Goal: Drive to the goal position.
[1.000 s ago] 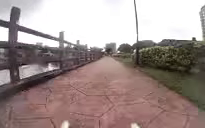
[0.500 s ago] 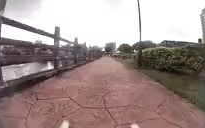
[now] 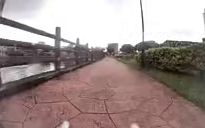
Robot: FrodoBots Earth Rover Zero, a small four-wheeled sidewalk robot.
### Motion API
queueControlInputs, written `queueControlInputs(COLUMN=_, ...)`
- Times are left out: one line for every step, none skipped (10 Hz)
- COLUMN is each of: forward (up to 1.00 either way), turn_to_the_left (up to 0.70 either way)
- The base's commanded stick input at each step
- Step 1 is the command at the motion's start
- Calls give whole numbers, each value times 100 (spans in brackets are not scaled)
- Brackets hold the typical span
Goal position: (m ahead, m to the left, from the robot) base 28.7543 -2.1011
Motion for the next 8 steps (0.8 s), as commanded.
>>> queueControlInputs(forward=70, turn_to_the_left=0)
queueControlInputs(forward=70, turn_to_the_left=0)
queueControlInputs(forward=70, turn_to_the_left=0)
queueControlInputs(forward=70, turn_to_the_left=0)
queueControlInputs(forward=70, turn_to_the_left=0)
queueControlInputs(forward=70, turn_to_the_left=0)
queueControlInputs(forward=70, turn_to_the_left=-10)
queueControlInputs(forward=70, turn_to_the_left=-29)
